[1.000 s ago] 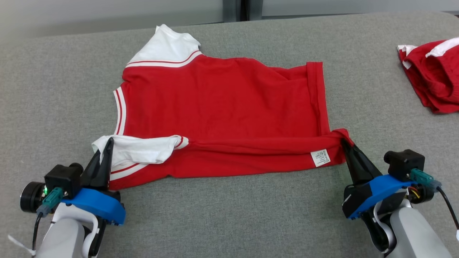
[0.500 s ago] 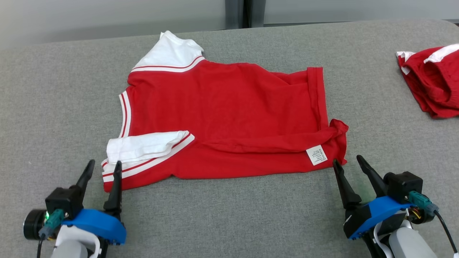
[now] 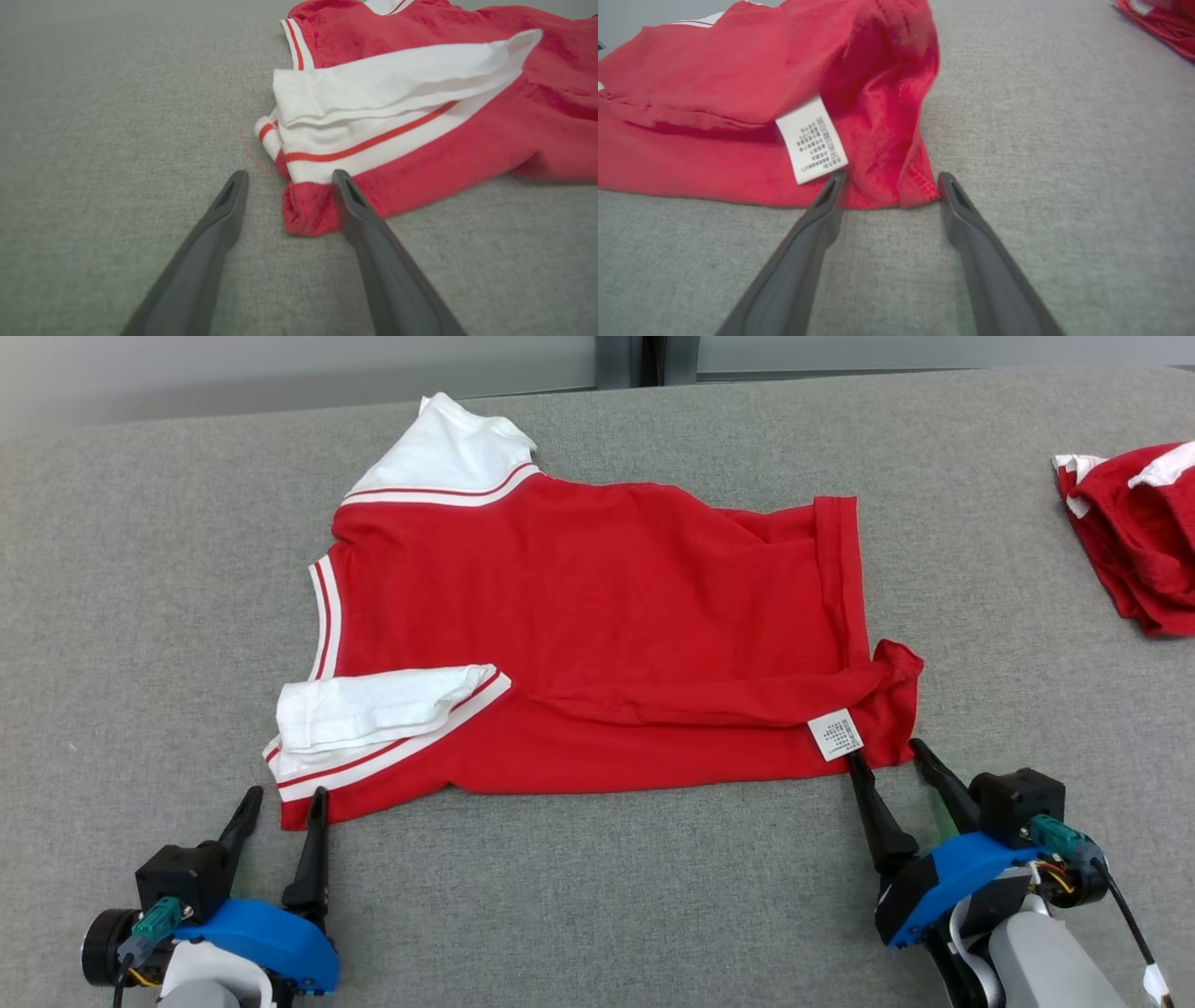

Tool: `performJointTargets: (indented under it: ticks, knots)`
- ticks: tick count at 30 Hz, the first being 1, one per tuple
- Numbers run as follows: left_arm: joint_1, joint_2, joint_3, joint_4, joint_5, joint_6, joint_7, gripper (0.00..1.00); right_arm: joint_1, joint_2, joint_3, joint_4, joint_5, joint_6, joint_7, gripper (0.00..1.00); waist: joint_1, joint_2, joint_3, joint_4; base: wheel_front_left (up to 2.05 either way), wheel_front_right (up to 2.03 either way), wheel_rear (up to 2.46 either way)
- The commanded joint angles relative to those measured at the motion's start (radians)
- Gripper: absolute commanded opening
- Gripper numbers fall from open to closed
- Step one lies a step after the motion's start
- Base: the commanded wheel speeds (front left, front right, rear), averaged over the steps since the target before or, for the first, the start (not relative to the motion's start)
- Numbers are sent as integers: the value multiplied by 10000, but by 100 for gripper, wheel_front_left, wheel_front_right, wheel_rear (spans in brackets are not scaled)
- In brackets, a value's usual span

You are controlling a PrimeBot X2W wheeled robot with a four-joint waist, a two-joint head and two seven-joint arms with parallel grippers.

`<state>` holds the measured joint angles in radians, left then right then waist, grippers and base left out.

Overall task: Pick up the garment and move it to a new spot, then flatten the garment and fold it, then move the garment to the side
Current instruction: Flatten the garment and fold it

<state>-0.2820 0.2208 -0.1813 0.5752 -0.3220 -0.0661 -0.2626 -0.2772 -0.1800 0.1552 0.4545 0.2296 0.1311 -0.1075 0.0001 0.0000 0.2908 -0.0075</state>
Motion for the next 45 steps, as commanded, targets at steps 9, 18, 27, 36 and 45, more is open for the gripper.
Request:
performJointTargets:
  ticks: [9, 18, 27, 36, 45]
  knots:
    - [-479, -229, -418, 809, -125, -278, 21, 0, -652, 324, 333, 1075, 117, -7, -150, 0, -1, 0, -9, 4, 0, 0, 0]
    - [126, -132, 1, 226, -269, -130, -8, 0, -258, 152, 483, 1295, 387, -8, -709, 0, -1, 0, -702, 76, 0, 0, 0]
    - [2273, -258, 443, -1582, -406, 470, 3, 0, 1775, -157, 310, -362, 766, -14, -246, 0, -1, 0, -1565, 224, 0, 0, 0]
    - [4003, -225, 595, -2996, -622, 1034, 468, 0, 3977, 38, -354, -2772, 782, -16, 1119, 0, -1, 0, -1640, 275, 0, 0, 0]
    - [3693, -356, 433, -3109, -425, 1137, 247, 100, 4125, 264, -846, -3585, 420, -8, 1376, 100, -1, 0, -1652, 221, 0, 0, 0]
